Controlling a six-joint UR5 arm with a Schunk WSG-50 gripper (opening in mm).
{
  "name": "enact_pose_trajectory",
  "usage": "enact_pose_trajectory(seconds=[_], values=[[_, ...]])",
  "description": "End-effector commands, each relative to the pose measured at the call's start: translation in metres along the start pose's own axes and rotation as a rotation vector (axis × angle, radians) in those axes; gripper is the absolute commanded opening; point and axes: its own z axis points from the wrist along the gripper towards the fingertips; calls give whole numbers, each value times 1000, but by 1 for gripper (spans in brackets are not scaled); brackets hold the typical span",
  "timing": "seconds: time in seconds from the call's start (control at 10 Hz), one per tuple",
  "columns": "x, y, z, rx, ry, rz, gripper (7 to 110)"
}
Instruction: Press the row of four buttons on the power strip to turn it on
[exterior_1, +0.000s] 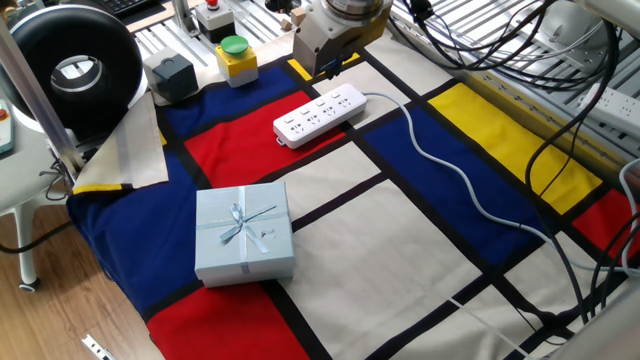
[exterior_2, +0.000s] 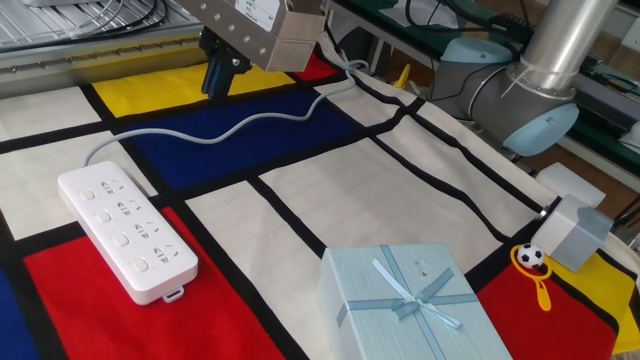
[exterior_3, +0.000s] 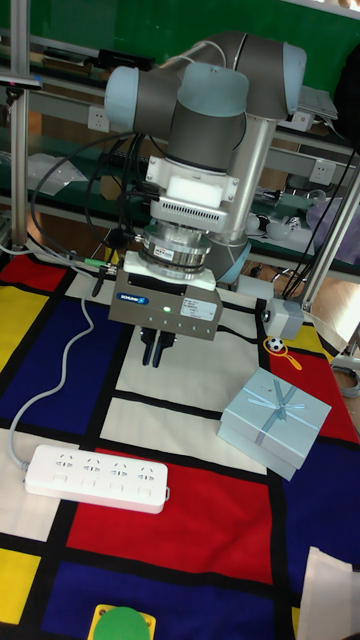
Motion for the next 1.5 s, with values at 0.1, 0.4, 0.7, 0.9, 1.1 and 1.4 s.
enact_pose_trajectory(seconds=[0.1,0.4,0.7,0.9,1.1,1.4], values=[[0,2,-1,-13,0,7,7],[0,4,-1,-20,0,11,7],[0,4,-1,-20,-1,16,7],[0,3,-1,-20,-1,16,7],[0,3,-1,-20,-1,16,7],[0,4,-1,-22,-1,16,7]])
